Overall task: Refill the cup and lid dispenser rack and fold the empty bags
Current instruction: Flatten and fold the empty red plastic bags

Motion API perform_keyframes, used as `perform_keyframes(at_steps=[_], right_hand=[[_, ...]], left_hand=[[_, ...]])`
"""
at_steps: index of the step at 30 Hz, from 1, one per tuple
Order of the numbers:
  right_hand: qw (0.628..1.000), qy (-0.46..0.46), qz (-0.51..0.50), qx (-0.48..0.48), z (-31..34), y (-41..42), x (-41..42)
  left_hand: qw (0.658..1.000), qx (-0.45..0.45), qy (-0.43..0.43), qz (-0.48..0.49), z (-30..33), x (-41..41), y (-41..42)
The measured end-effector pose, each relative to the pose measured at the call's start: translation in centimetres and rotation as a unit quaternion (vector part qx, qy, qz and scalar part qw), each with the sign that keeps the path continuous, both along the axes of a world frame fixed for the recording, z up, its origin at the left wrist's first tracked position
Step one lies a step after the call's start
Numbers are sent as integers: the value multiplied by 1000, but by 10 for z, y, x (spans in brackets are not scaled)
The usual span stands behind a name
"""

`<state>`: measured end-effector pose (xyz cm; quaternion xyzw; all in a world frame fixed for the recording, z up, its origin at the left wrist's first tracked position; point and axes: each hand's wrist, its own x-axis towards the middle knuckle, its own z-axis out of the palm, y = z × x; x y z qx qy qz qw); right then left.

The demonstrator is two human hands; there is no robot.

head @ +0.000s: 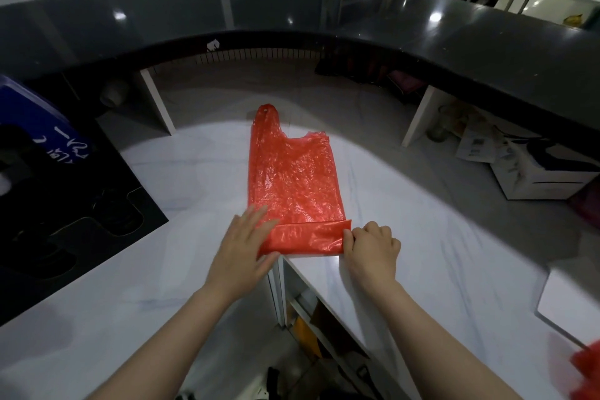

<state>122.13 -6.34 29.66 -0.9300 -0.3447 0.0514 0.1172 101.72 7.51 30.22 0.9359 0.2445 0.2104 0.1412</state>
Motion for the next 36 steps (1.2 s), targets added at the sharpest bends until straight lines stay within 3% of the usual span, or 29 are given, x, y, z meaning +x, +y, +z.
perform_keyframes(at_steps=[3, 6, 8, 10, 12, 14, 20, 23, 26, 29, 36], right_hand=[[1000, -14, 17, -6, 1, 1, 2], [1000, -15, 10, 20, 2, 1, 2], [998, -13, 10, 64, -1, -4, -6], [992, -23, 100, 79, -6, -12, -15], [977, -17, 208, 37, -11, -16, -17], [971, 13, 239, -11, -12, -14, -11], [976, 28, 218, -1, -5, -9, -2], [978, 23, 188, 89, -5, -14, -4], [971, 28, 151, 182, -6, -16, -4], [966, 92, 79, 229, -1, -13, -4], [949, 193, 41, 245, -4, -12, 4]], left_hand=[[980, 109, 134, -96, 7, 19, -3], [962, 80, 248, -86, -8, 23, -6], [963, 68, 250, -77, -14, 18, -8], [961, 91, 250, -76, -12, 17, -13], [962, 90, 248, -71, -11, 18, -15], [961, 84, 255, -61, -15, 17, -13], [980, 45, 190, -38, -7, 4, -7], [992, -78, 101, 23, -8, -8, -2], [975, -200, 5, 98, -4, -13, 3], [952, -273, -74, 115, 6, -12, 5], [926, -327, -95, 166, 4, -7, 2]])
